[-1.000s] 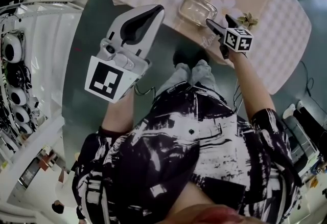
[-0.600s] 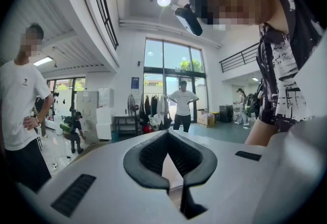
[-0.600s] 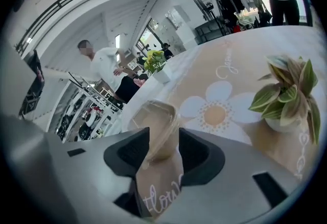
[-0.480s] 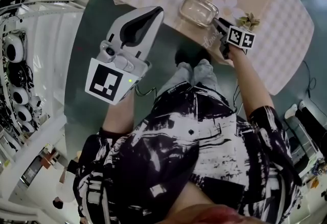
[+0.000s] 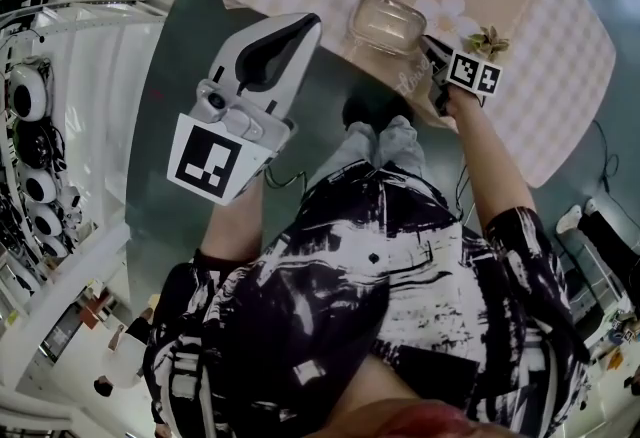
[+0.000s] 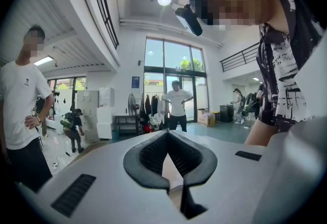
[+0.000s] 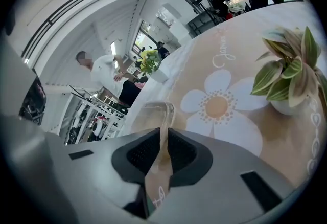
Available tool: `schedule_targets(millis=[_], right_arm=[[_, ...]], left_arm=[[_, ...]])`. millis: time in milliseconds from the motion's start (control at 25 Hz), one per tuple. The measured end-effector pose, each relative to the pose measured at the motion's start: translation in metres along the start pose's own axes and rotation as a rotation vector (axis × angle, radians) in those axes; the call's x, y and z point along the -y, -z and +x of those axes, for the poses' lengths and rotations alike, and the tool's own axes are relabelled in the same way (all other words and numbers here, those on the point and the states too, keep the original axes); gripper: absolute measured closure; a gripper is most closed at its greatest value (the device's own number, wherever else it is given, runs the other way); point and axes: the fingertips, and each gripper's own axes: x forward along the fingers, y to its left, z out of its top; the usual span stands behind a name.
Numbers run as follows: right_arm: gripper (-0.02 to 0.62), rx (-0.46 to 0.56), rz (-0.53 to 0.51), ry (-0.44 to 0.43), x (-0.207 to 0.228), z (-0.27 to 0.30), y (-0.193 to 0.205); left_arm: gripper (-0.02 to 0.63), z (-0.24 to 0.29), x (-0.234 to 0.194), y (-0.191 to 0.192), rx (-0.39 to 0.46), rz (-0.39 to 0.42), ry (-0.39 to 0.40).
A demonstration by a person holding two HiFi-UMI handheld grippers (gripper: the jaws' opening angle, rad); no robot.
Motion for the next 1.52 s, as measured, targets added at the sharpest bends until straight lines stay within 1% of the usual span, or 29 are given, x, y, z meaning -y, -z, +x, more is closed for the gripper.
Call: schedule_targets(millis=[120, 280, 440, 560, 680, 800, 920, 1080, 1240, 1400, 1520], right_arm=[[0.592, 0.006, 0.008, -0.010, -0.002, -0.001, -0.002], [0.592, 0.019, 0.026, -0.017, -0.001, -0.002, -0.004], [0.592, 0.027, 0.023, -0.017, -0.002, -0.005, -0.007], [0.592, 0.044, 0.008, -0.016, -0.009, -0.012, -0.016], [0.592, 0.085, -0.040, -0.019, -0.021, -0.024, -0.035], [0.592, 0.153, -0.122, -0.029, -0.033, -0.053, -0.064], [0.592, 0.240, -0.224, -0.048, -0.055, -0.085, -0.103], [0.591, 0.363, -0.408, -0.079, -0.119, -0.115, -0.162], [0.591, 0.499, -0.612, -0.090, -0.187, -0.167, -0.207], [0.592, 0.602, -0.776, -0.100, -0.254, -0.208, -0.232], [0.591, 0.657, -0.846, -0.112, -0.285, -0.228, -0.236]], left_arm=[[0.606, 0.001, 0.000, 0.000, 0.001, 0.000, 0.001], [0.606, 0.001, -0.001, 0.000, 0.003, 0.000, 0.002], [0.606, 0.000, -0.001, -0.001, 0.006, 0.000, 0.002], [0.606, 0.000, -0.003, -0.004, 0.012, -0.001, 0.000], [0.606, -0.001, -0.003, -0.008, 0.023, 0.000, -0.003], [0.606, 0.002, 0.010, -0.012, 0.038, 0.009, -0.005], [0.606, 0.005, 0.022, -0.019, 0.053, 0.018, -0.006], [0.606, -0.001, 0.008, -0.031, 0.079, 0.029, -0.009], [0.606, -0.005, 0.008, -0.052, 0.104, 0.049, -0.016], [0.606, -0.012, -0.006, -0.068, 0.117, 0.084, -0.031], [0.606, -0.015, -0.014, -0.076, 0.135, 0.098, -0.050]])
